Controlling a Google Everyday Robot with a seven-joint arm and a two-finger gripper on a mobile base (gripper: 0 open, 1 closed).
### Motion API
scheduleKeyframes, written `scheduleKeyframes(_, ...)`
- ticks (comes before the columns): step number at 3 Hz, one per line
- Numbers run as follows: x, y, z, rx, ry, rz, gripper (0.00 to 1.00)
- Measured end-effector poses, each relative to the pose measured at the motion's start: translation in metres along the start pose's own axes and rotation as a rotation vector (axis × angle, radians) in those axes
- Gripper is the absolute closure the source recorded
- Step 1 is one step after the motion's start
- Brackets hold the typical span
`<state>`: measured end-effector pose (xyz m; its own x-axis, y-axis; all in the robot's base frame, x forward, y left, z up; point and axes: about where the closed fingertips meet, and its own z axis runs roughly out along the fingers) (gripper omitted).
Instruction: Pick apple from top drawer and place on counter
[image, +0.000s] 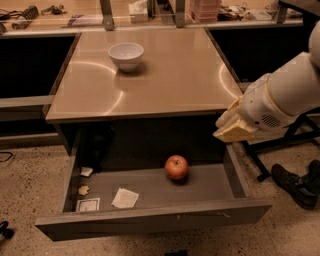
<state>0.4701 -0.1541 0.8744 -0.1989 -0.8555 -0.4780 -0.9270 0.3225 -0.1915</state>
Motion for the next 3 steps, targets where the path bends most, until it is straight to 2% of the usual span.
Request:
scheduleKeyframes(1, -0.009, 0.009, 0.069, -0.03, -0.047, -0.005, 0.89)
scheduleKeyframes(2, -0.006, 0.031, 0.14, -0.099, -0.019, -0.003, 1.0)
scheduleKeyframes(3, -0.006, 0.031, 0.14, -0.099, -0.019, -0.003, 1.0)
